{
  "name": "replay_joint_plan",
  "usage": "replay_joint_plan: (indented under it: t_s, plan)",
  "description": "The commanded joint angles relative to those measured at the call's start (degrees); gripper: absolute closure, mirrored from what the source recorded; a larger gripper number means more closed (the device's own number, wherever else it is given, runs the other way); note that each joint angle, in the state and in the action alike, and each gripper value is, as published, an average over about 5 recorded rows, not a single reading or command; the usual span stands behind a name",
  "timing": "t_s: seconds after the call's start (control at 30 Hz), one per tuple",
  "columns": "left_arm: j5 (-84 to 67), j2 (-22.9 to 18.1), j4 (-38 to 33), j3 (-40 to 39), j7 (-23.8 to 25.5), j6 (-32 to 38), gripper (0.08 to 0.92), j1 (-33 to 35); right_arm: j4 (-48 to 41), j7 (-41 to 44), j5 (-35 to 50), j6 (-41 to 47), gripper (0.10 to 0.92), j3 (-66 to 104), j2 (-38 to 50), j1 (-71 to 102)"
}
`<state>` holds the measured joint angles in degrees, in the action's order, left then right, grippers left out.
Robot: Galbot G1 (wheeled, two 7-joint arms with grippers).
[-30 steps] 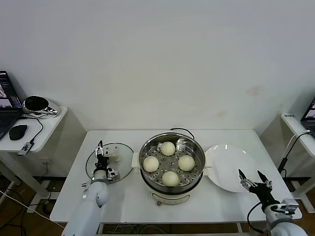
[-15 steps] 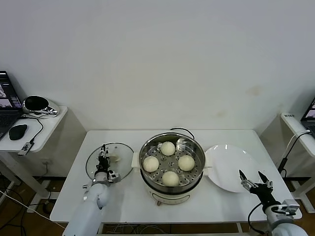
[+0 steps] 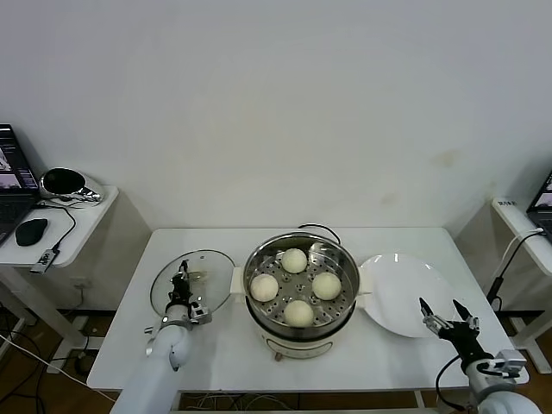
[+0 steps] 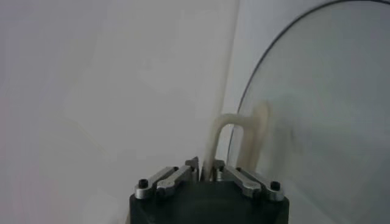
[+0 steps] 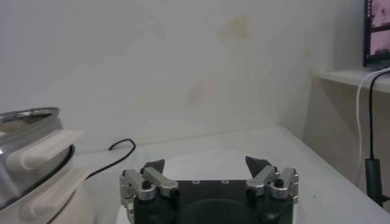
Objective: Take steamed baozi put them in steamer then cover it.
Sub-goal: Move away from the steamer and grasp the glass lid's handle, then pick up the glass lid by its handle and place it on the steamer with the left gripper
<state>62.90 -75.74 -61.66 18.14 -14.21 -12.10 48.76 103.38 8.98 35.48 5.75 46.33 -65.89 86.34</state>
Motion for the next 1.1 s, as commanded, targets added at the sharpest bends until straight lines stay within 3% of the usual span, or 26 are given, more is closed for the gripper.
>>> replay_joint_plan:
  t_s: [0.03, 0.23, 0.47, 0.73, 0.93, 1.1]
  plan:
    - [0.15, 0.44, -9.34, 2.0, 1.27, -2.19, 0.855, 4.58, 0.84, 0.03, 0.12, -0.01, 0.203, 0.05, -0.06, 0.09]
    - [-0.75, 2.4, -24.95, 4.61, 7.51, -11.27, 0.855, 11.96, 1.68, 0.01, 0.28, 0.1, 0.203, 0.13, 0.07, 0.08]
    - [6.47, 6.4, -32.19, 6.68, 8.52, -17.26, 0.855, 15.12, 2.96, -0.11, 0.62, 0.28, 0.203, 0.06, -0.17, 0.09]
    - [13.59, 9.88, -43.15, 9.53, 17.7, -23.24, 0.855, 17.2, 6.23, -0.23, 0.74, 0.97, 0.203, 0.79, -0.86, 1.23]
    - [21.26, 6.46, -53.22, 6.31, 29.64, -29.08, 0.855, 17.11, 6.21, -0.51, -1.11, 1.97, 0.203, 1.52, -3.1, 0.8]
    - [25.81, 0.29, -57.24, -0.39, 33.53, -30.61, 0.855, 16.35, 7.1, -1.02, -3.57, 3.64, 0.203, 2.43, -4.57, 0.81]
